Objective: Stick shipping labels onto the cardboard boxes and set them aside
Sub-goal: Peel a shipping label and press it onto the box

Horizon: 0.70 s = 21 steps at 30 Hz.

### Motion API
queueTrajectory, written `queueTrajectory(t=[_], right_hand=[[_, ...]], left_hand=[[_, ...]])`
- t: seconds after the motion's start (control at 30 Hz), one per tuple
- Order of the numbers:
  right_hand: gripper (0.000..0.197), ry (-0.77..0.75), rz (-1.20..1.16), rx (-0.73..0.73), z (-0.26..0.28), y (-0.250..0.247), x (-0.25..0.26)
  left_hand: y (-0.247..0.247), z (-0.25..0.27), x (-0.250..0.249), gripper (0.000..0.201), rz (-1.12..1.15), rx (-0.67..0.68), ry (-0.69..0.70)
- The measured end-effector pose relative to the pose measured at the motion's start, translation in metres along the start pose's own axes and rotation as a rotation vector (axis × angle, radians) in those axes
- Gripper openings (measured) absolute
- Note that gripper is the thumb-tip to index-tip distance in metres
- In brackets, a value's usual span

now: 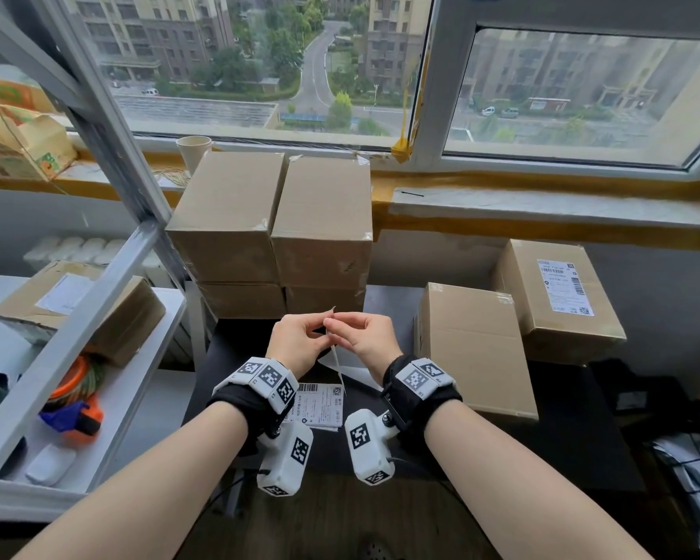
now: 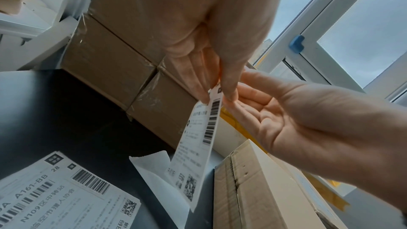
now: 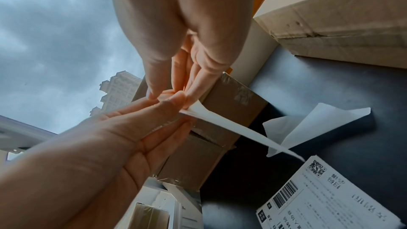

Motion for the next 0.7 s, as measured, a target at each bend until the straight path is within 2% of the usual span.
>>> queueTrajectory(t=[0.2, 0.37, 0.57, 0.7], right_hand=[[0.027, -0.003, -0.114, 0.015, -0.003, -0.003, 0.0], [0.018, -0.012, -0.052, -0.021, -0.007, -0.003, -0.002], [0.016, 0.002, 0.006, -0.03, -0.014, -0.002, -0.006], [0.01, 0.012, -0.011, -0.027, -0.016, -0.002, -0.007]], left_hand=[[0.0, -0.004, -0.004, 0.039, 0.017, 0.006, -0.002], [0.002, -0.007, -0.001, 0.04, 0.011, 0.009, -0.006], [0.001, -0.009, 0.001, 0.039, -0.011, 0.03, -0.017], [0.002, -0.01, 0.004, 0.051, 0.15, 0.064, -0.102]])
Point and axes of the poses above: each hand's wrist, its own z-axis away from the middle knuckle, its own y-axis out of the palm, x = y × z, the point moved 1 cm from there along -z, towards the middle knuckle, and after that the axes turned 3 degrees about y, right-handed, at the moved point
